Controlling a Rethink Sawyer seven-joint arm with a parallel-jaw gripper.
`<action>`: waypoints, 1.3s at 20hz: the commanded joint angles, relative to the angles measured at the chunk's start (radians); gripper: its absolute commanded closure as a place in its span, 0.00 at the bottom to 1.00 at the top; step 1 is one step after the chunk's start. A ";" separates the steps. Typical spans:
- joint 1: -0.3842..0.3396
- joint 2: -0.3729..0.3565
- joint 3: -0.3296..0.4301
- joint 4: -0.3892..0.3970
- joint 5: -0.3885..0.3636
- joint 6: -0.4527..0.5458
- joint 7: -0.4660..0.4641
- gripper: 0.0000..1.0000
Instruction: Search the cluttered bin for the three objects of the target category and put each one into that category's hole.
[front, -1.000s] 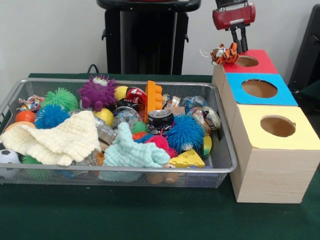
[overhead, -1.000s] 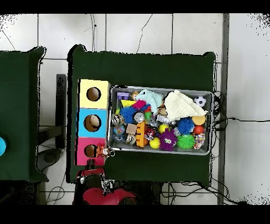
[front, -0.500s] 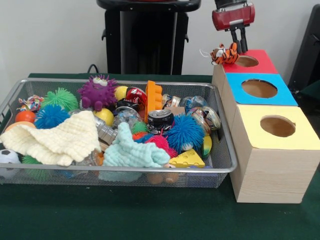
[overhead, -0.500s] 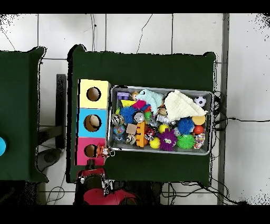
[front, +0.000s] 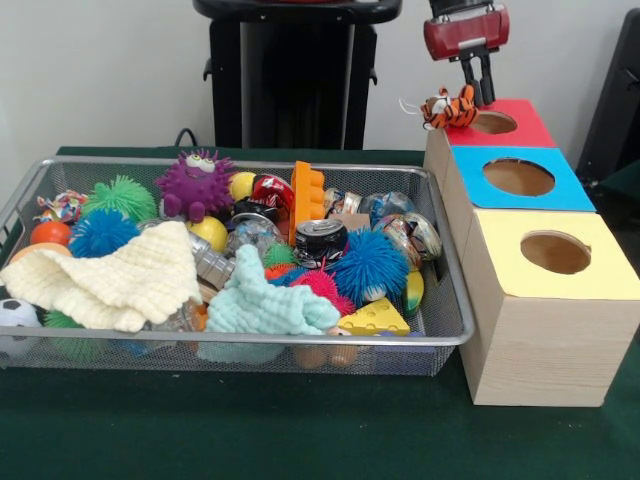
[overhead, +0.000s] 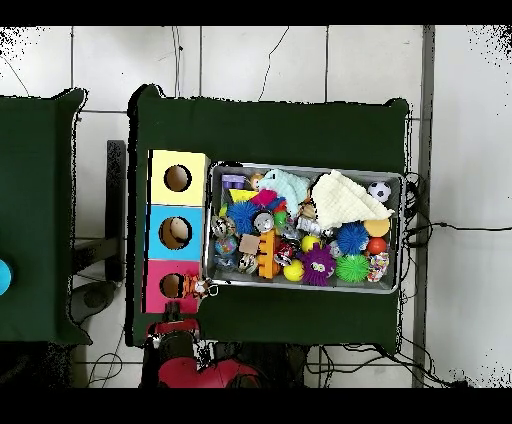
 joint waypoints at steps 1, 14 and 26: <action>0.013 0.000 0.056 -0.030 0.059 0.118 0.136 1.00; 0.147 -0.264 -0.021 0.114 0.203 0.273 0.136 1.00; 0.054 -0.318 0.121 0.184 0.240 0.430 0.216 1.00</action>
